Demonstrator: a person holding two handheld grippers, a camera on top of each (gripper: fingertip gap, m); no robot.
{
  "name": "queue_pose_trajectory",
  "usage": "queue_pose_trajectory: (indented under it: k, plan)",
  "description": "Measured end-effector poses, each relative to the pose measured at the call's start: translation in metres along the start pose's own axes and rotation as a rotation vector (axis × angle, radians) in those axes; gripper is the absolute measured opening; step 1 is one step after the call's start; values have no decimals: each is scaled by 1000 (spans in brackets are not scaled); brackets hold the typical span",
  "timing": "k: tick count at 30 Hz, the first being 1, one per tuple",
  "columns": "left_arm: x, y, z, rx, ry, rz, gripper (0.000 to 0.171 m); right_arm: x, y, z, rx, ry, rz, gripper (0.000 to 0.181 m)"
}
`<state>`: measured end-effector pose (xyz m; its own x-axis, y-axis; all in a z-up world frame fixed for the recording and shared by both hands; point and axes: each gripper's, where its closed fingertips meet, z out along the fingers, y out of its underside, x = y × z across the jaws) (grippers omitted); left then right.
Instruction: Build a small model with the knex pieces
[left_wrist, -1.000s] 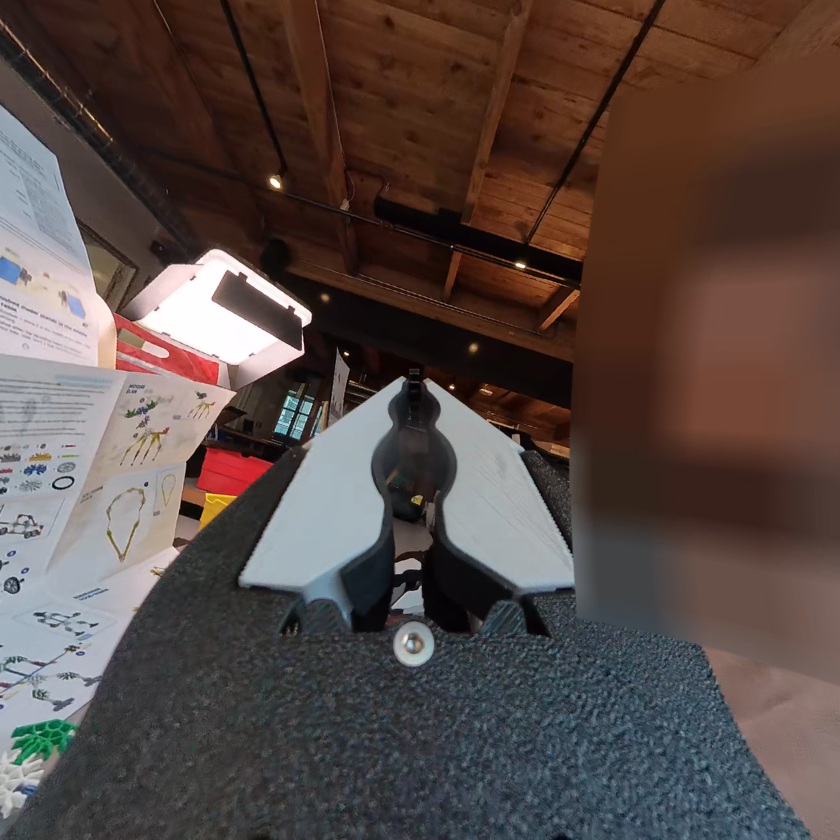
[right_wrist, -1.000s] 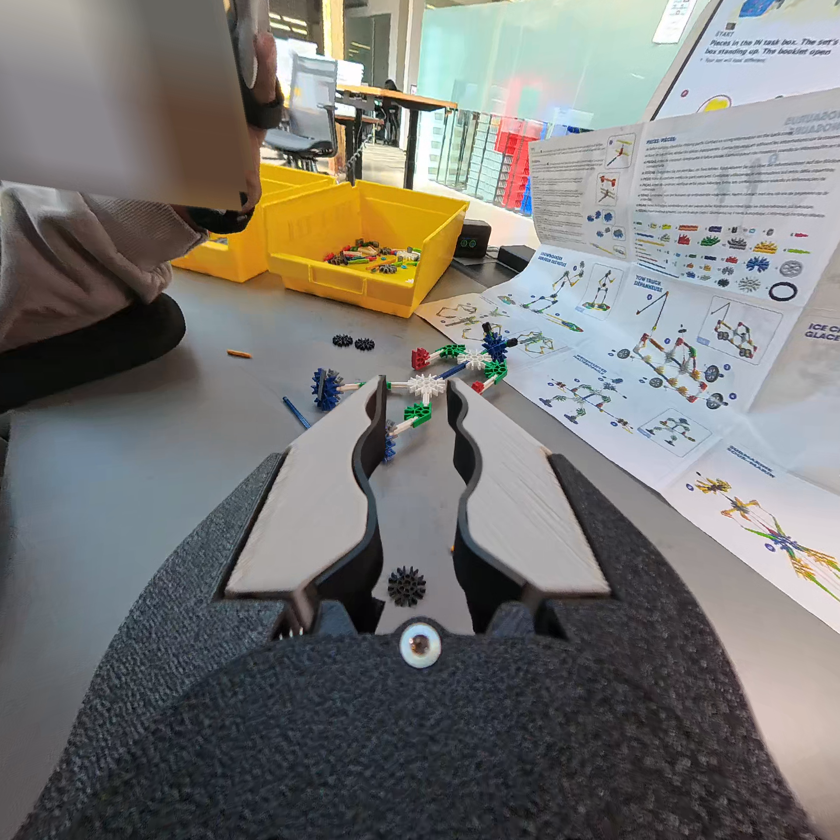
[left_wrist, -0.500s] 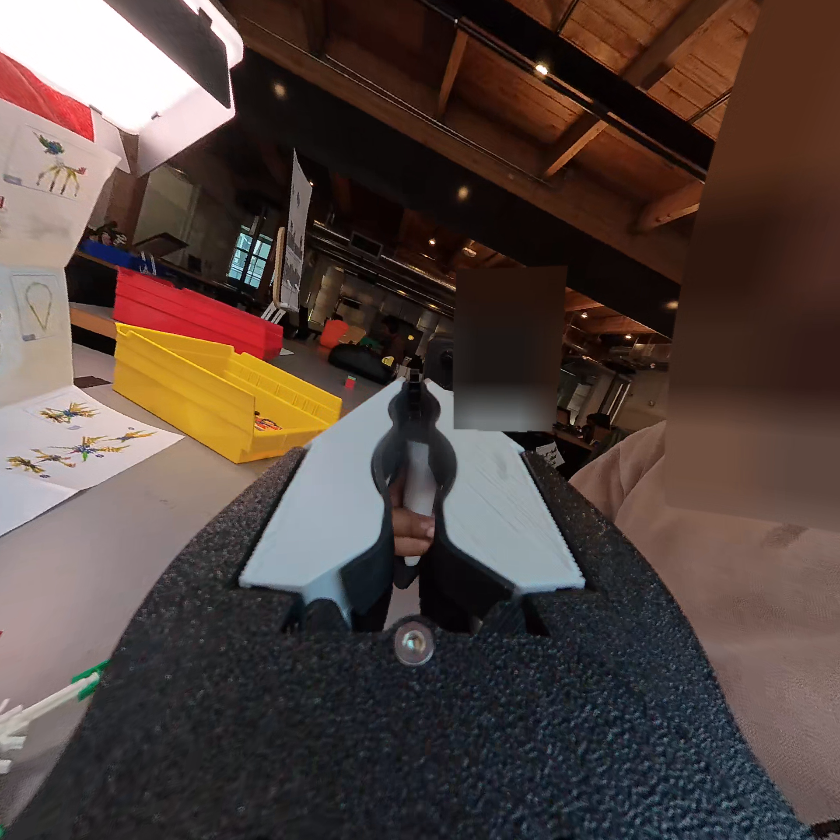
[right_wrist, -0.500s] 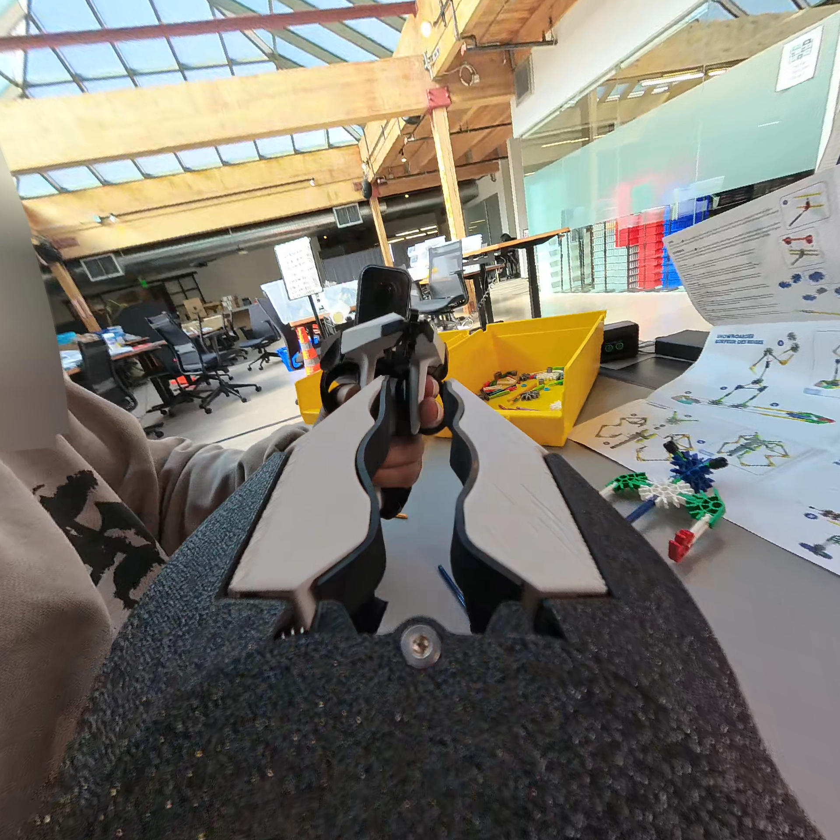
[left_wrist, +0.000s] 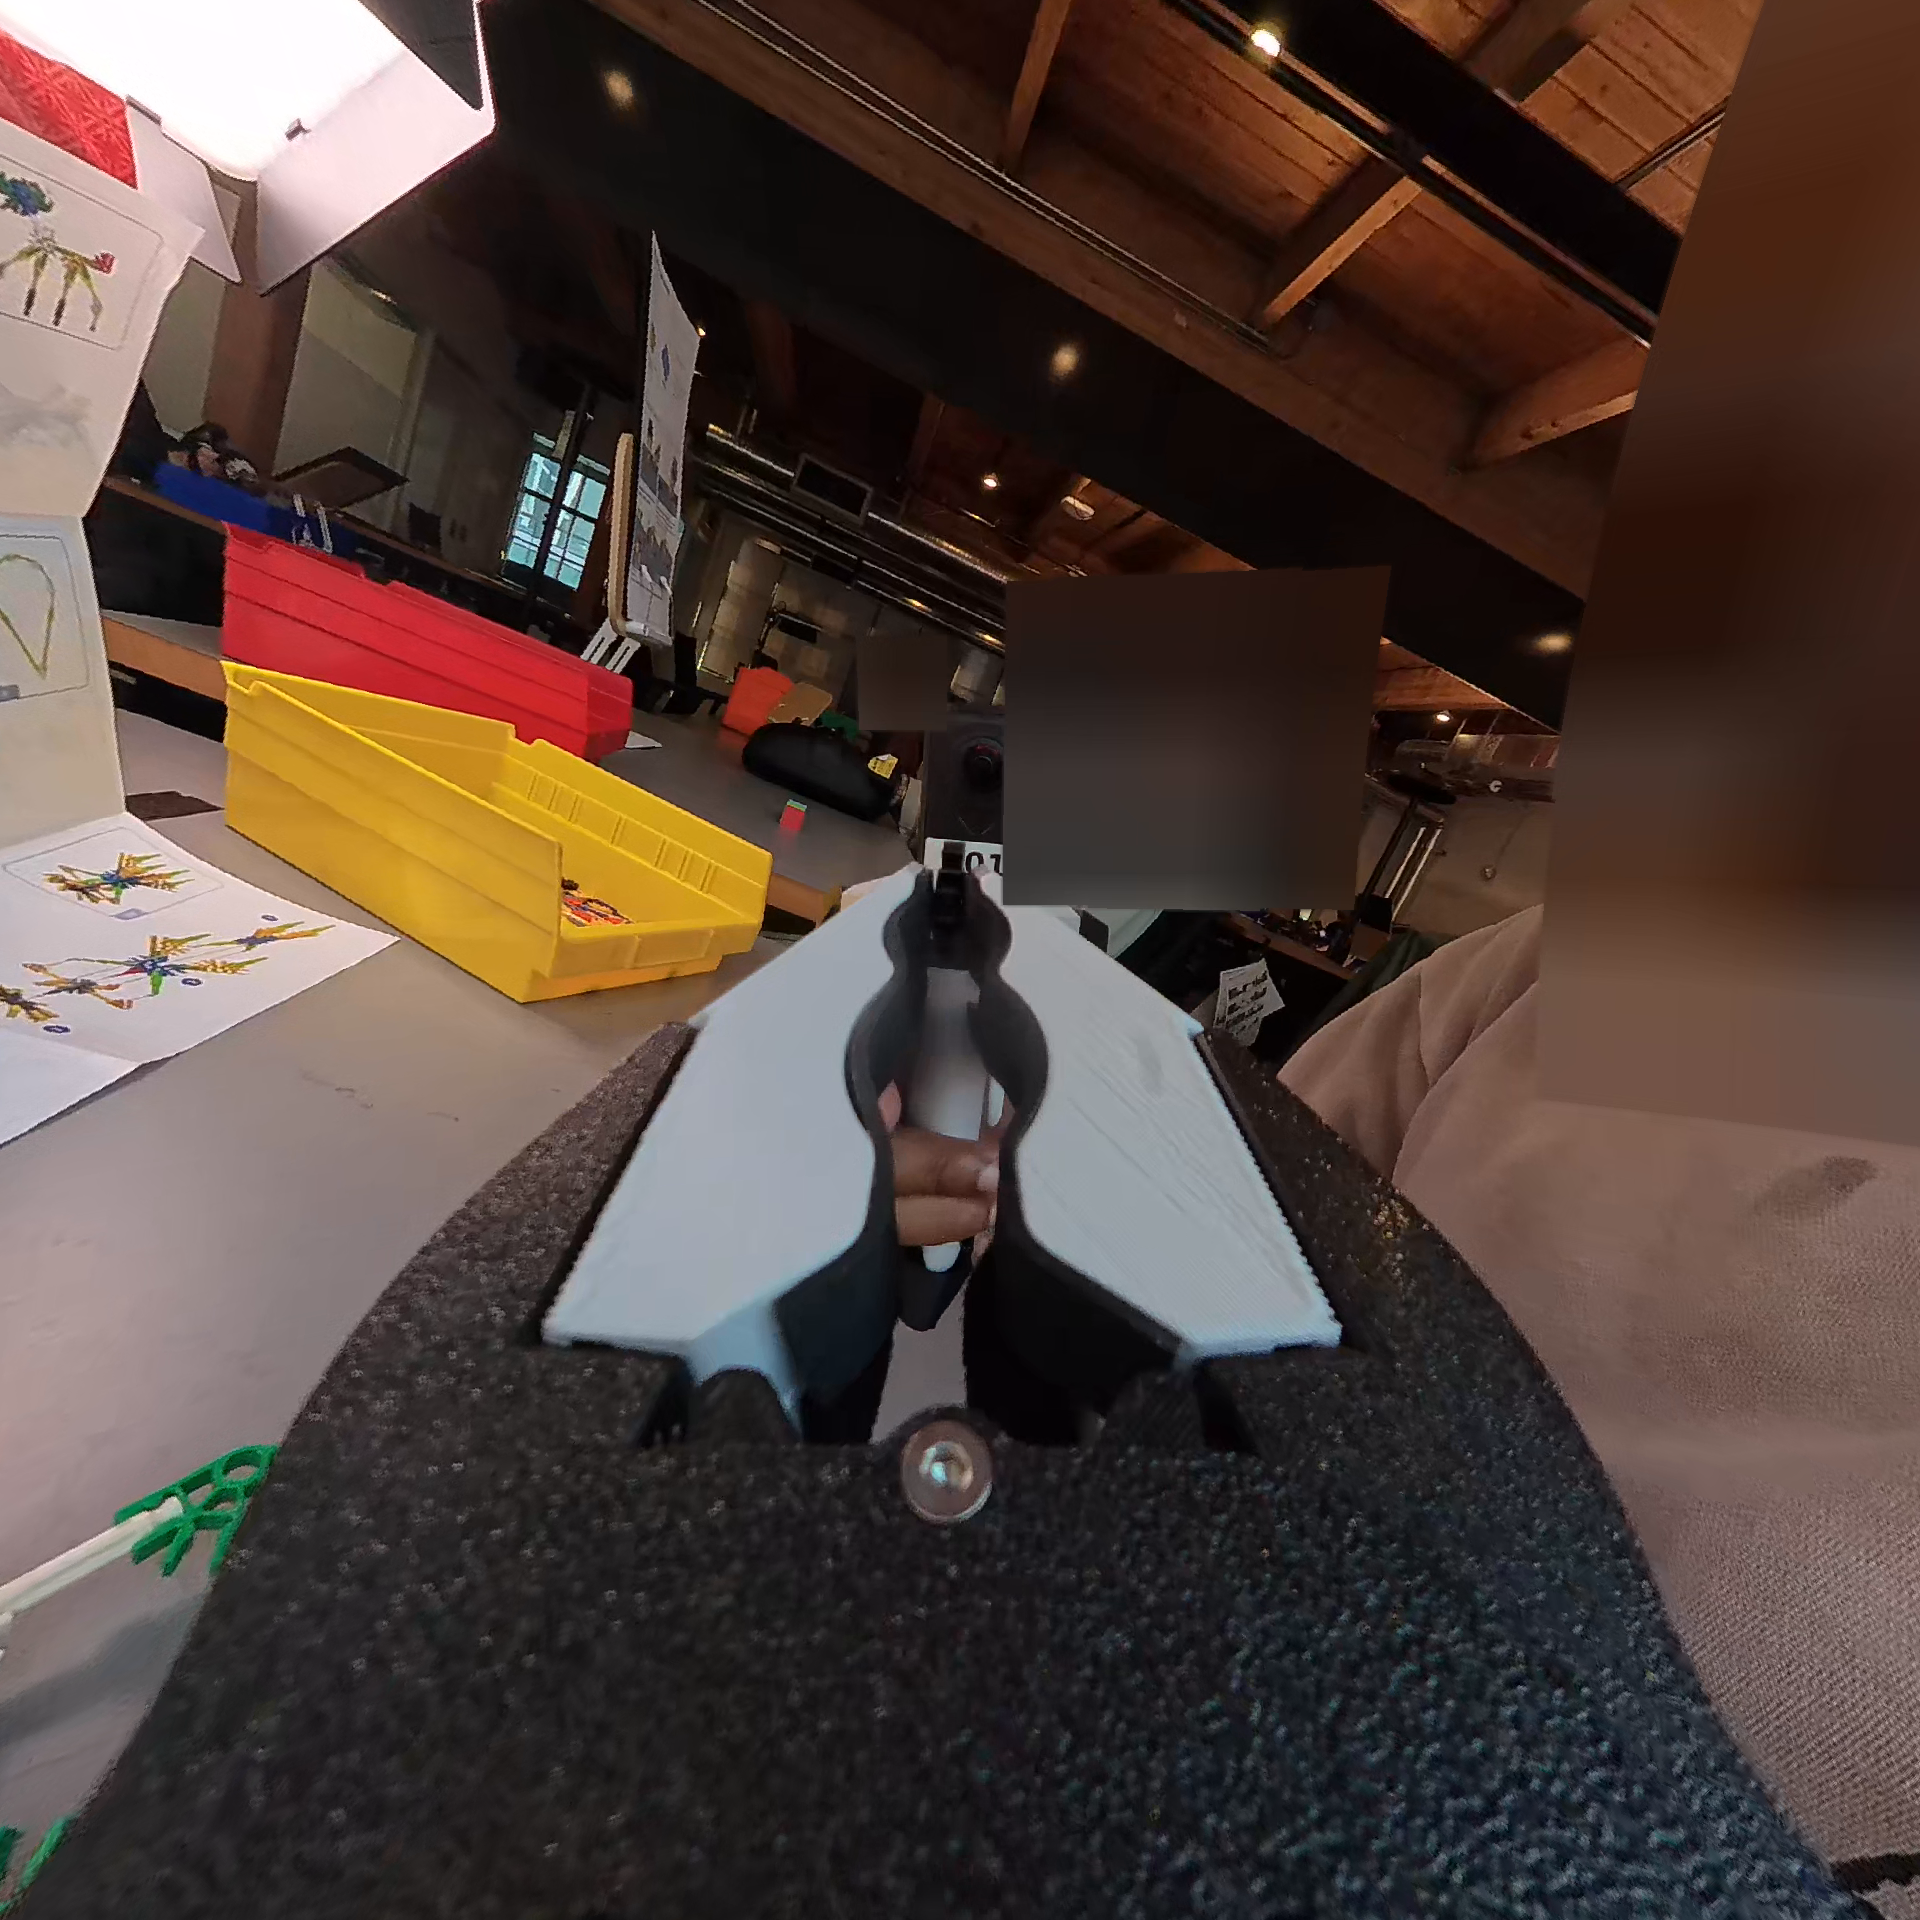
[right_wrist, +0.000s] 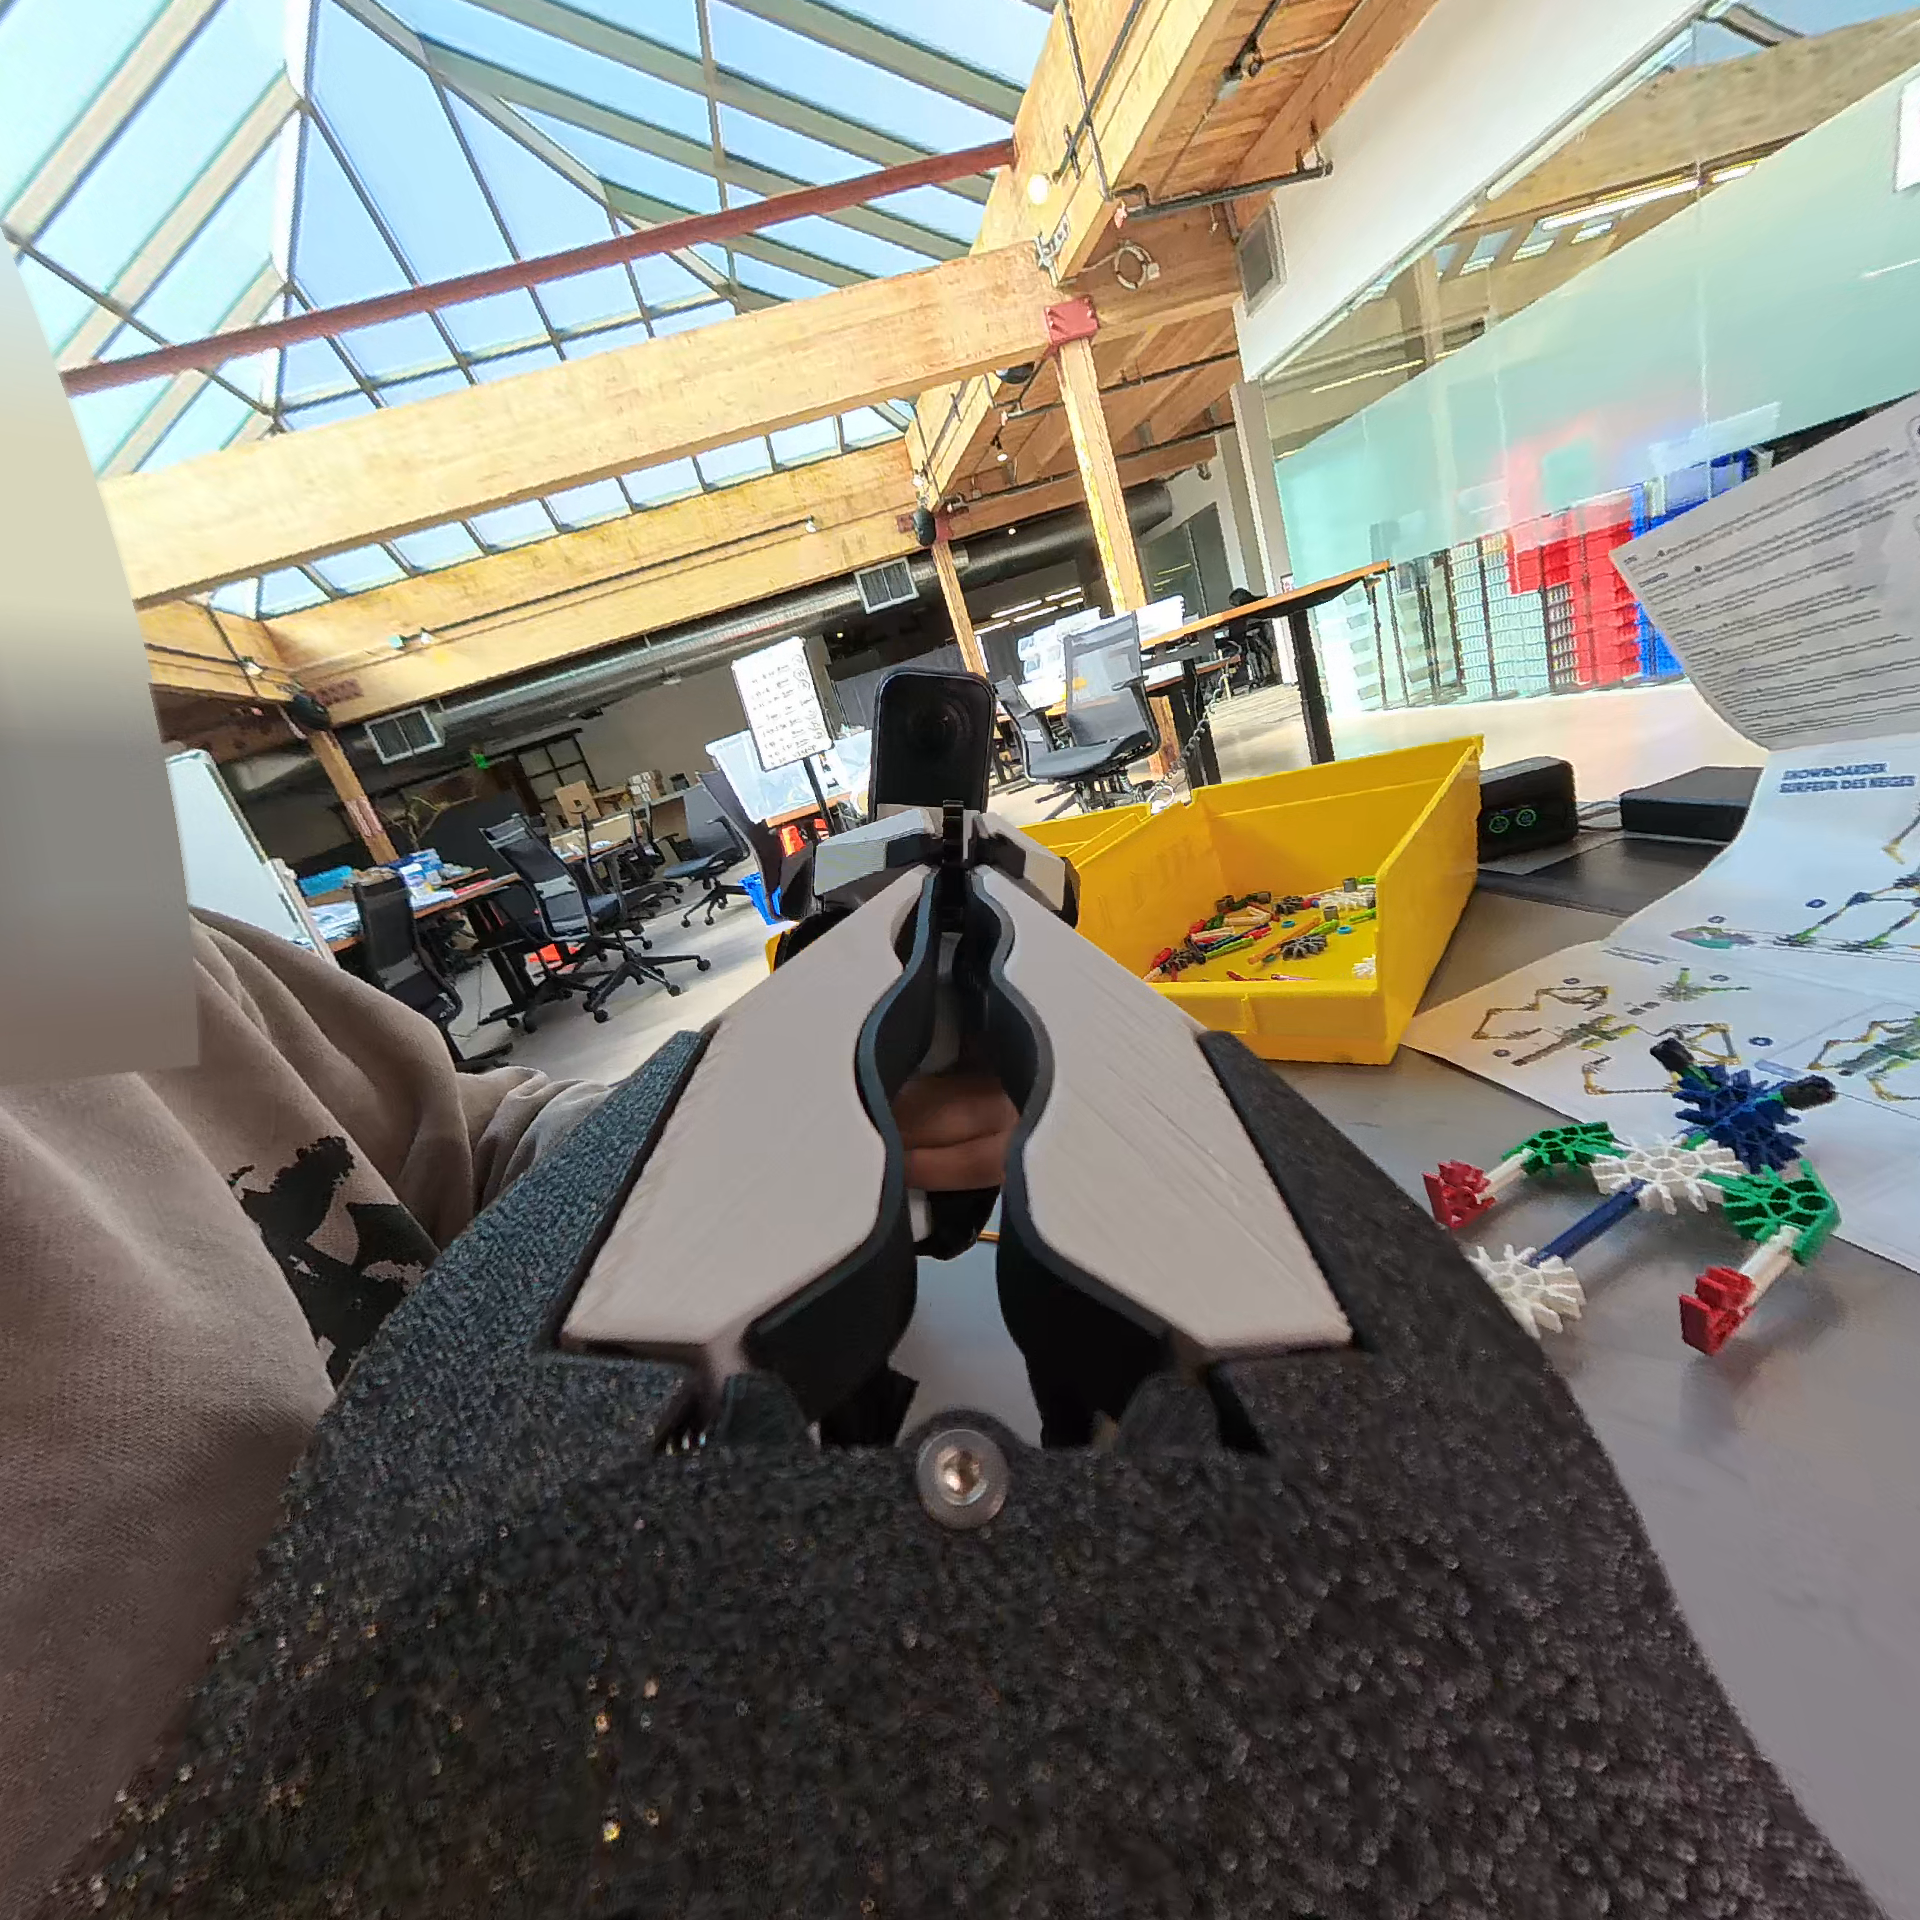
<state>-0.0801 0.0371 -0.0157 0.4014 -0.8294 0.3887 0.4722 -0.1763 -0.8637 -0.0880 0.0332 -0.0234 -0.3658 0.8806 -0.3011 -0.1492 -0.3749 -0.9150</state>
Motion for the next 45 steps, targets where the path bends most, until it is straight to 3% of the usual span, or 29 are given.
queue_pose_trajectory:
  k: [7, 12, 26, 30, 34, 37, 40, 45]
  plan:
    - [-4, 2, -4, -11, 4, -34, 16, 3, -5, -4, 39, -9, 31, 0]
    - [-3, 5, -1, -29, -5, -29, 2, 5, -3, -4, 36, -9, 41, 0]
    - [-3, 11, 0, -61, -4, -32, 1, 4, -2, -8, 28, -5, 40, 2]
    - [-6, 12, -2, -63, -21, -29, 2, 12, -10, -20, 3, 39, -14, 10]
    - [-21, 15, -8, -88, -111, 8, 2, 54, -10, -67, -262, 280, -213, 12]
    - [-32, 20, -10, -110, -165, 16, 1, 72, 39, -117, -673, 373, -208, 12]
    - [-38, 27, -9, -138, -188, 11, 2, 86, 80, -159, -932, 453, -280, 10]
    - [-48, 42, -6, -170, -215, -41, 2, 104, 110, -167, -1069, 375, -348, 7]
